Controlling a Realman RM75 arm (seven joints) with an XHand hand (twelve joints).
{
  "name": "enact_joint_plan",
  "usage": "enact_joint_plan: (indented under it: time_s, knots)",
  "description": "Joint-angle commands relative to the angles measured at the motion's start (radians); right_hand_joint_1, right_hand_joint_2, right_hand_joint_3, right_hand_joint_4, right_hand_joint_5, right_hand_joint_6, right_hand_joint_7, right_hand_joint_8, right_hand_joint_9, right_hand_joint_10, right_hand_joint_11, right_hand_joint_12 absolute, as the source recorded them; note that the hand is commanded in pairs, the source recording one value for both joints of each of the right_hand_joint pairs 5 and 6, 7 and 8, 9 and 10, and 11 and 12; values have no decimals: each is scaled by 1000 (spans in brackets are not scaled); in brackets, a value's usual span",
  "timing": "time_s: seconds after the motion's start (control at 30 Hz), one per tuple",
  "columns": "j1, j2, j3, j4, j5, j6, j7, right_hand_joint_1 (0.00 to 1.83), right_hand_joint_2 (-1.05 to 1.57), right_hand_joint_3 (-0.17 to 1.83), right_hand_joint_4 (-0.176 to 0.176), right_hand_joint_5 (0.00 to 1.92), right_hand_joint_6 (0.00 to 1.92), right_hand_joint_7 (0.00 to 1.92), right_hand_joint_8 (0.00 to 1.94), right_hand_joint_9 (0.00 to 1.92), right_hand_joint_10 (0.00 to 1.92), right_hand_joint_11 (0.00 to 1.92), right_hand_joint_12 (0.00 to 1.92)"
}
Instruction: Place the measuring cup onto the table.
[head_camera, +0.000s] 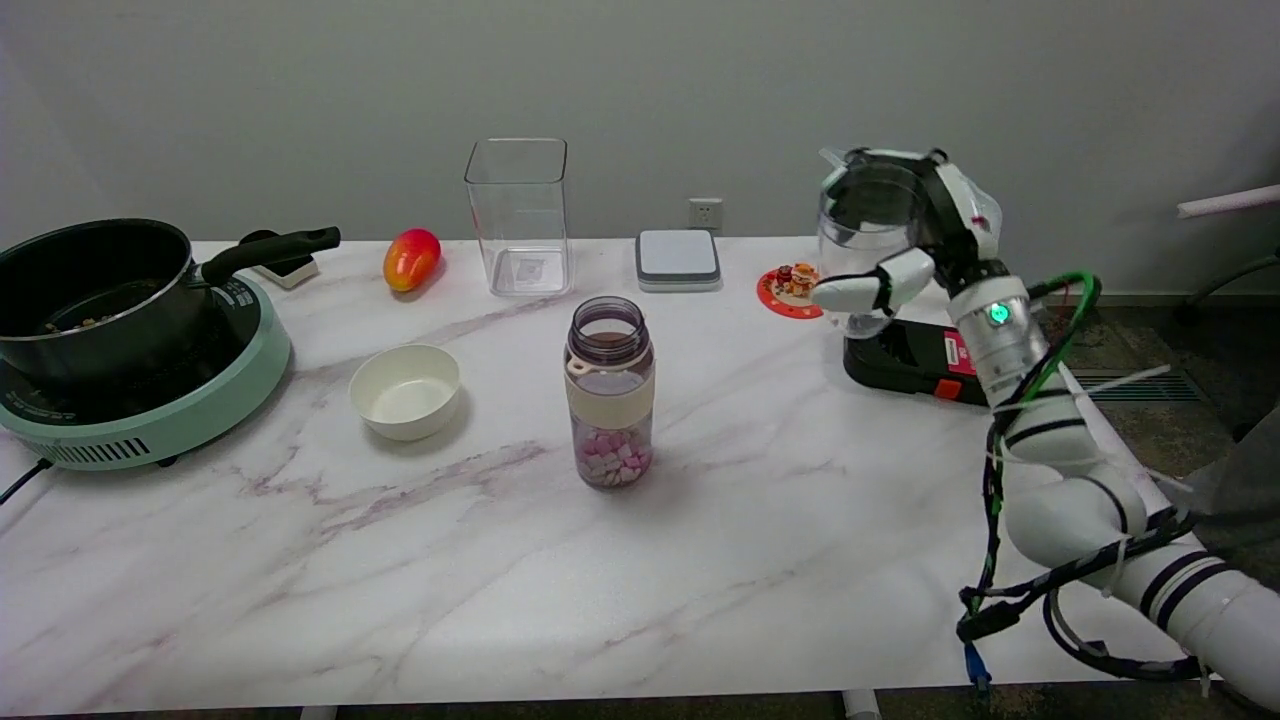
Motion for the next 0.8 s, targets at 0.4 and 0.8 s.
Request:
enact_joint_plan:
  time_s: [0.4,0.8]
  knots:
    - [283,-169,-232,-659,-21,497,471,1304,1341,590,0,1778,1778,1740,1740,1604,1604,1370,1370]
    - [306,-177,-265,-514,-89,382,305,1256,1438,520,0,1783,1783,1752,1752,1623,1623,1391,1391]
